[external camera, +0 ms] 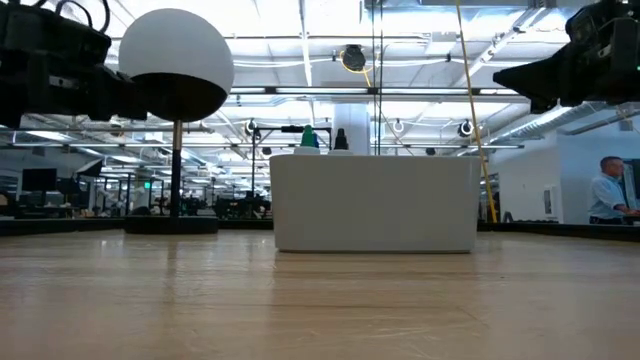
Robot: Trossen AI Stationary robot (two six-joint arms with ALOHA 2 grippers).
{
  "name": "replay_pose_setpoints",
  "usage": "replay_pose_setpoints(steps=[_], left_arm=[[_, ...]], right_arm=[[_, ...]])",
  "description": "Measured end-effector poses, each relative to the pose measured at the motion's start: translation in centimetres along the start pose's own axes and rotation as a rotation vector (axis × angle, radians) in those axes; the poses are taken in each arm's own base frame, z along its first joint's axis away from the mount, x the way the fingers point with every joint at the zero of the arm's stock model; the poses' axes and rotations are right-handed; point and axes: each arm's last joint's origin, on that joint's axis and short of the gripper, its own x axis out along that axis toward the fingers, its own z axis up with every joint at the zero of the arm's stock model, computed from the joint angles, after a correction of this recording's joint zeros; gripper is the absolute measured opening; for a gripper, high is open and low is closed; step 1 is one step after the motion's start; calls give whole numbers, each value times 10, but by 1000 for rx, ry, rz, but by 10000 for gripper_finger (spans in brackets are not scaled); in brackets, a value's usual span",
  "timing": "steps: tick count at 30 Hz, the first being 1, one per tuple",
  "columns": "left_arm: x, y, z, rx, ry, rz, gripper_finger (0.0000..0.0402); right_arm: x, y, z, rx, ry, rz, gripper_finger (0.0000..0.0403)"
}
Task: Pick & Place food coloring
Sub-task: Return to Home Position
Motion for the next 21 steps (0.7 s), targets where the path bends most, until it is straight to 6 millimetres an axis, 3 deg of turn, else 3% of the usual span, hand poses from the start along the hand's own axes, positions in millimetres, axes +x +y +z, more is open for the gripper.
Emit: replay_pose_setpoints(steps=[12,21], left_arm=[[6,-21,12,77,-121,-210,1],[8,-24,-1,1,41,-110,0]], right_arm=[[0,2,2,15,-30,73,0],[0,1,-2,25,20,48,0]])
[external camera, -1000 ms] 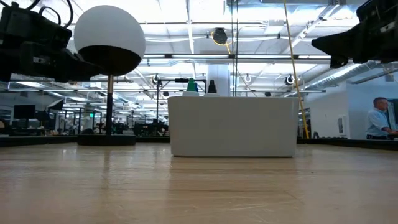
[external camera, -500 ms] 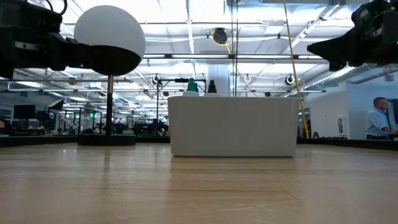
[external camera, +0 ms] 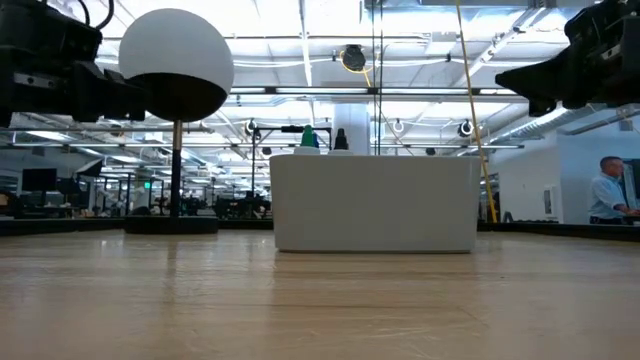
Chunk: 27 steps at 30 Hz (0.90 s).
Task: Pick & Place food coloring
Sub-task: Return to Home Position
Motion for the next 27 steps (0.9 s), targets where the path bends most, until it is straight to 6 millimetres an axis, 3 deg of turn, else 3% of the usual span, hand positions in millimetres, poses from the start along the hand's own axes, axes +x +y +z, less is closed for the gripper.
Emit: replay_pose_setpoints(steps=[12,27], left_arm=[[0,0,-7,-62,75,35,0],[-1,0,-11,-308,121,97,12]], right_arm=[[0,0,-1,16,10,2,0],[0,0,-1,42,15,3,0]])
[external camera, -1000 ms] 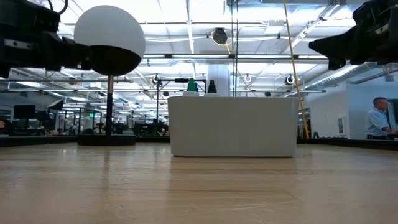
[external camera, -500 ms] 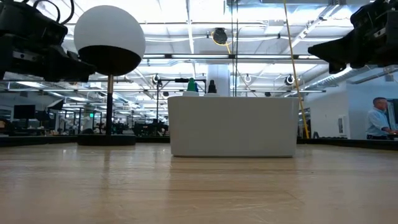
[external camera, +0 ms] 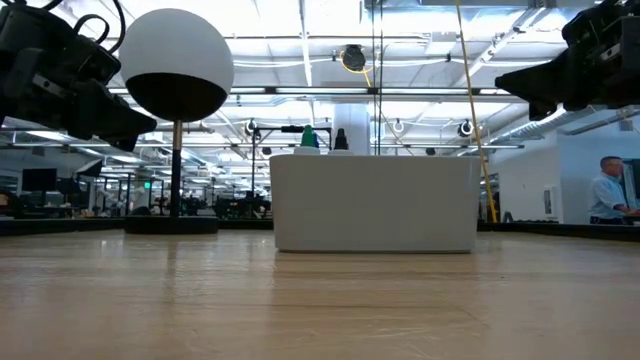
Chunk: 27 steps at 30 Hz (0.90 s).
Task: Pick & Place food coloring
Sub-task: Return to Home Position
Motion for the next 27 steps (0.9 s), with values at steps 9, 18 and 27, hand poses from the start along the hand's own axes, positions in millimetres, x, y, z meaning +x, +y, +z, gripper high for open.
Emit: replay_pose_setpoints(steps=[9,18,27], left_arm=[[0,0,0,9,-1,-2,14],[0,0,0,9,-1,-2,48],[0,0,0,9,-2,-2,49]], right_arm=[[0,0,0,0,0,0,0],[0,0,0,0,0,0,0],[0,0,0,0,0,0,0]])
